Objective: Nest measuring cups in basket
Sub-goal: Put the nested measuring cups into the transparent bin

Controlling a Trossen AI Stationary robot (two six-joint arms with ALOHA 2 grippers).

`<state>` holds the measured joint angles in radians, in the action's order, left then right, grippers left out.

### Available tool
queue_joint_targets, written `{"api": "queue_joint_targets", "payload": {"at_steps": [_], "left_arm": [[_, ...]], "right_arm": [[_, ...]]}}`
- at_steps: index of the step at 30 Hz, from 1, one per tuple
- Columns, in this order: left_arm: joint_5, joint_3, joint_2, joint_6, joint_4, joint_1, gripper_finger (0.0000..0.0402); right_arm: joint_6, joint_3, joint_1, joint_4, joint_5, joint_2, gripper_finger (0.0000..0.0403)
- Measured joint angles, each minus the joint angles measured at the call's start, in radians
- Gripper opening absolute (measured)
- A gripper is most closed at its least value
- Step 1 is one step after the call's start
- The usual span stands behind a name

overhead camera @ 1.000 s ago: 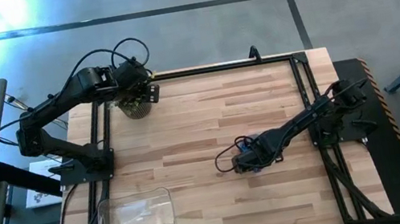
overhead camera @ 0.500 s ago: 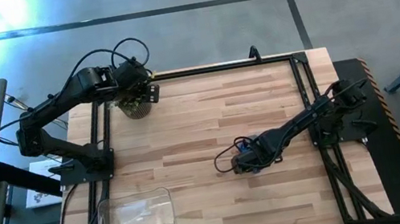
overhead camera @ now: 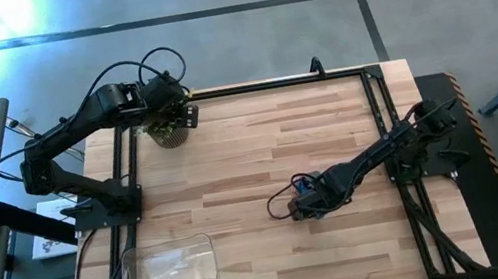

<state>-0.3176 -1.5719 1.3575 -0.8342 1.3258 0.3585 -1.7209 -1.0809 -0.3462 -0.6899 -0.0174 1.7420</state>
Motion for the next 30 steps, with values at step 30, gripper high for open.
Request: {"api": "queue_joint_targets", "payload": {"at_steps": [30], "left_arm": [[0.0,0.0,0.0,0.0,-0.002,0.0,0.0216]], "right_arm": [[0.129,-0.098,-0.003,-0.053,0.048,0.039,0.0124]]}}
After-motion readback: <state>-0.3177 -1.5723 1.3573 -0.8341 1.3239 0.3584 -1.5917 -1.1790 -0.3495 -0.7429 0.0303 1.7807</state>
